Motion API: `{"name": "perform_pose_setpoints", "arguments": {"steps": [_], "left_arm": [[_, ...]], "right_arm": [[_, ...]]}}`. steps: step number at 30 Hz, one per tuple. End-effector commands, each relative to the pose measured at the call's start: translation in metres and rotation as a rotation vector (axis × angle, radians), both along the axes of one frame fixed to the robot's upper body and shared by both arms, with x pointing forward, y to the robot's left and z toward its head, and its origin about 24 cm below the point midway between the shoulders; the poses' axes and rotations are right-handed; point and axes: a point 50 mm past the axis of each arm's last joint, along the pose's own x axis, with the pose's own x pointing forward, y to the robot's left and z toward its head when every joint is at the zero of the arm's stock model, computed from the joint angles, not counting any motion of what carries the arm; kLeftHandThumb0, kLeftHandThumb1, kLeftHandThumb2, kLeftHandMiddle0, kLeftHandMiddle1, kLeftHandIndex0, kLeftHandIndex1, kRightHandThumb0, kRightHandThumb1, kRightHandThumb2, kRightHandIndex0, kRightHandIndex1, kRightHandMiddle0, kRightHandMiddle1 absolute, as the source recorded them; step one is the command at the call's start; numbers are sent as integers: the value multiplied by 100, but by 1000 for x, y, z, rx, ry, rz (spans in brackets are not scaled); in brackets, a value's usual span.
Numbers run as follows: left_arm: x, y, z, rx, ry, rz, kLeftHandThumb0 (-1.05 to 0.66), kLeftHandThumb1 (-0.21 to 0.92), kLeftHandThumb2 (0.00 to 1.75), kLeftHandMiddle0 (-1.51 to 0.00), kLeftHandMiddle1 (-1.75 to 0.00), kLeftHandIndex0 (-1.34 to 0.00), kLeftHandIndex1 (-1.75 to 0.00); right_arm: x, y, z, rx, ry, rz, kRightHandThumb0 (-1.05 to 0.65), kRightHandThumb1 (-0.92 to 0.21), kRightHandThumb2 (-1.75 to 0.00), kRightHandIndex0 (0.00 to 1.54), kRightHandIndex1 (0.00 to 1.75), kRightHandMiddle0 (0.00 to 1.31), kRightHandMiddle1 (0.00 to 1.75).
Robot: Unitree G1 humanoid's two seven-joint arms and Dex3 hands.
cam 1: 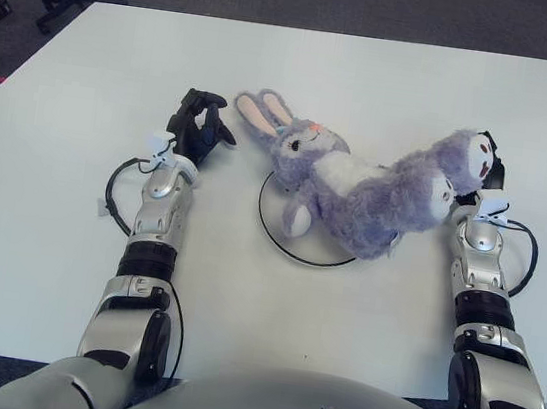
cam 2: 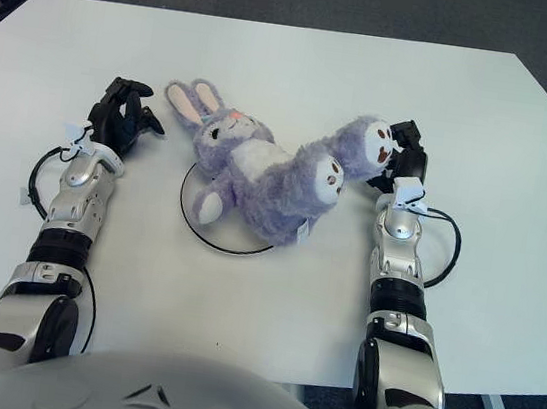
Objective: Put the doll into the plate.
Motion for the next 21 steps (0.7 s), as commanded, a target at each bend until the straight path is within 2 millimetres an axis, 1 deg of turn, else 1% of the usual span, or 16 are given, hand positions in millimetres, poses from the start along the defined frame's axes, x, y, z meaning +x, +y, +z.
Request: {"name": "perform_pose_setpoints", "arguments": {"steps": [1, 3, 4, 7, 9, 13, 14, 16, 19, 21], "left_arm": [[-12, 3, -26, -13, 112, 14, -36, 83, 62, -86, -175, -26, -175], [-11, 2, -25, -24, 105, 21, -36, 84, 62, -85, -175, -26, -175], [-11, 2, -25, -29, 102, 24, -36, 84, 62, -85, -175, -26, -175], [-11, 2, -24, -41, 96, 28, -36, 84, 61, -85, -175, -26, -175], [-11, 2, -24, -42, 95, 28, -36, 84, 61, -85, -175, -25, -175], [-11, 2, -24, -42, 95, 28, -36, 85, 60, -84, -175, -25, -175], [-11, 1, -23, -49, 86, 32, -36, 85, 60, -84, -175, -25, -175], [-12, 0, -22, -56, 69, 34, -35, 89, 54, -87, -175, -24, -174], [-13, 0, -22, -48, 51, 29, -35, 91, 49, -89, -175, -25, -172], [-13, -1, -22, -40, 37, 24, -35, 92, 47, -91, -175, -26, -170]], "right_arm": [[-10, 1, -19, 33, 44, -8, -38, -69, -83, 90, 175, 34, 175], [-11, 1, -19, 51, 39, -2, -37, -72, -78, 90, 175, 32, 175], [-11, 1, -18, 60, 36, 1, -37, -79, -64, 92, 175, 33, 169], [-11, 1, -18, 86, 26, 12, -36, -88, -45, 94, 175, 35, 162], [-11, 1, -18, 89, 25, 14, -36, -90, -41, 94, 175, 36, 160], [-11, 1, -18, 91, 25, 16, -35, -92, -37, 95, 175, 37, 158], [-11, 1, -17, 118, 3, 35, -35, -92, -36, 95, 175, 37, 158], [-12, 2, -17, 152, -29, 62, -35, -92, -40, 105, 175, 32, 161], [-13, 1, -18, 162, -41, 75, -35, -92, -42, 110, 175, 30, 163], [-13, 1, -19, 162, -46, 79, -35, -92, -39, 110, 175, 34, 159]]}}
